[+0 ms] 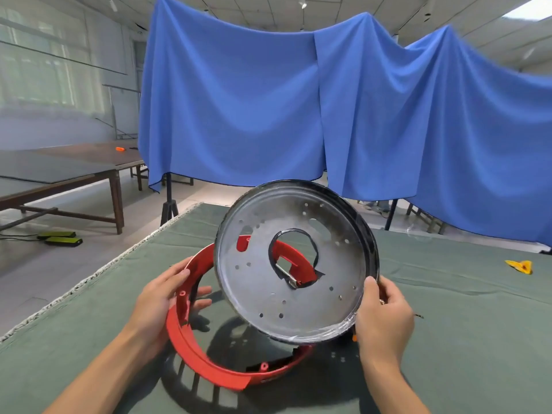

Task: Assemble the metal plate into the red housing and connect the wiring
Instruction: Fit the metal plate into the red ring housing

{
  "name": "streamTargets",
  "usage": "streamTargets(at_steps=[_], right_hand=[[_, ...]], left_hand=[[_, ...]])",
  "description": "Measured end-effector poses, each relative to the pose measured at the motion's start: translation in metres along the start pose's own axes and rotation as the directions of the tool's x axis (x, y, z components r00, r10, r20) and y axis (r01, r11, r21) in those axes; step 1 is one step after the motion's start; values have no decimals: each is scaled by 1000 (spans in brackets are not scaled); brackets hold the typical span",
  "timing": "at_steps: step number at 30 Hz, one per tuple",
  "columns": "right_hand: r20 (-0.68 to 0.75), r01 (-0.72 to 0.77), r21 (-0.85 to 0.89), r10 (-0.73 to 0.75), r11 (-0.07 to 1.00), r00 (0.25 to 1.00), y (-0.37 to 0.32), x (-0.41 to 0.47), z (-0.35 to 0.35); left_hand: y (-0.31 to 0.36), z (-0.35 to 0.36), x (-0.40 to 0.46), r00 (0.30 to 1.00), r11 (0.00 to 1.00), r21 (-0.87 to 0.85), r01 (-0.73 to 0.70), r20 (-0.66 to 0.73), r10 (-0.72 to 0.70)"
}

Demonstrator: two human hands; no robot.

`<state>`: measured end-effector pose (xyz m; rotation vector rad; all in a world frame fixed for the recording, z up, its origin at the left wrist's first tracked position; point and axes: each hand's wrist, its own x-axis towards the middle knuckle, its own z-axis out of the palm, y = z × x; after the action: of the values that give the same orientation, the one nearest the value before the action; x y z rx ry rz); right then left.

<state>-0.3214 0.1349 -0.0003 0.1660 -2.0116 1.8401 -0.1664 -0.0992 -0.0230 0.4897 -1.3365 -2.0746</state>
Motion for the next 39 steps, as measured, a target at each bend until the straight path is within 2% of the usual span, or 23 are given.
streamTargets(at_steps=[6,8,11,14,21,28,31,39], right_hand=[[5,-2,13,2,1000,1000,-1,-2,0],[63,-25,13,24,1000,998,-2,-1,0],[162,-34,-3,34,999,986,-3,-2,0],[258,-20,-64,36,998,965,-5,-6,1],[338,-189,-132,223,973,914,2,-4,4],[371,-302,-60,302,951,878,-1,-7,5],[385,-264,-69,270,962,883,-1,-8,5],[436,33,-274,94,961,895,-1,-2,0]], left_hand=[[-2,3,0,997,998,9,-56,50,55],[-4,6,-2,998,999,0,-49,45,49],[-2,8,-5,999,998,-52,46,16,-45],[0,4,-6,997,995,-53,83,4,-83],[3,7,-10,994,994,13,107,-5,-107],[6,10,-14,994,991,76,111,-12,-110],[6,9,-14,994,991,90,100,27,-103],[10,9,-17,996,999,33,33,78,-35]])
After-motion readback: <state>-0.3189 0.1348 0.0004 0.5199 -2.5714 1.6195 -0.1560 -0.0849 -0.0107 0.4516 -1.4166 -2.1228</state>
